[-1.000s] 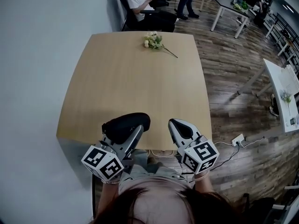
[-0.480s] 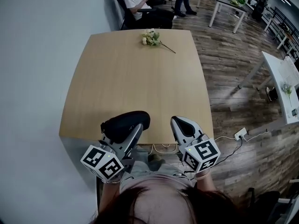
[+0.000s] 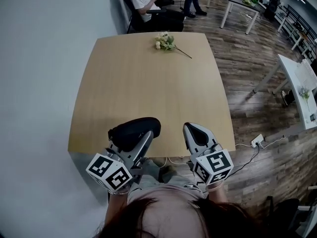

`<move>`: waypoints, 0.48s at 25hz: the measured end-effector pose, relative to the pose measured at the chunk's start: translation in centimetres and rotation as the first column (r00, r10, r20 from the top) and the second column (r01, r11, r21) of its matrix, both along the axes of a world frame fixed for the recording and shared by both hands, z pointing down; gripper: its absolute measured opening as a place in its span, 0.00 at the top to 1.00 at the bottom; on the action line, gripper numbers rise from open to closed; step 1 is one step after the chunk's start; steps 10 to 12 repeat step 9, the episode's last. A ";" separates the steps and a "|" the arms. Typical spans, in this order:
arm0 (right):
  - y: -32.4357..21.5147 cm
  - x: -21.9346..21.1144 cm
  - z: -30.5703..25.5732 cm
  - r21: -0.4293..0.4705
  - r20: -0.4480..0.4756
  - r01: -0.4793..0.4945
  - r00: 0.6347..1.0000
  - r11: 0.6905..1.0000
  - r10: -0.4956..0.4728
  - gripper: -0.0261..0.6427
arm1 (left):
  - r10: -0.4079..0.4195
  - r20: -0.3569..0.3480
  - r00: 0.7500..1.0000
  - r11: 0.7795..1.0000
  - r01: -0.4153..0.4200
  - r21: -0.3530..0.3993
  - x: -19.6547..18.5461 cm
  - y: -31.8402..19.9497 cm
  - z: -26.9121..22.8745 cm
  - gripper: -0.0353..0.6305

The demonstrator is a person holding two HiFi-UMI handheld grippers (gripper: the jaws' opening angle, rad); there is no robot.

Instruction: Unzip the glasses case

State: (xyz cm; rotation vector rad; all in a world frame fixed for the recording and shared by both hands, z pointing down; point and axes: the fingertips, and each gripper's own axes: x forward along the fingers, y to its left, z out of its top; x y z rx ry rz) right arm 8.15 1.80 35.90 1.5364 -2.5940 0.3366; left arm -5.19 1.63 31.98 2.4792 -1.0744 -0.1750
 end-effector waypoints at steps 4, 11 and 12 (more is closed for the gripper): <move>-1.4 -2.6 0.0 -0.002 0.004 -0.034 0.999 0.999 0.034 0.94 | 0.025 0.005 1.000 1.000 -0.025 -0.009 -2.7 -1.5 0.4 0.59; -3.0 -5.8 0.0 0.001 0.011 -0.065 0.998 0.998 0.065 0.94 | 0.056 0.010 0.998 0.998 -0.056 -0.025 -6.0 -3.3 1.0 0.59; -3.0 -5.8 0.0 0.001 0.011 -0.065 0.998 0.998 0.065 0.94 | 0.056 0.010 0.998 0.998 -0.056 -0.025 -6.0 -3.3 1.0 0.59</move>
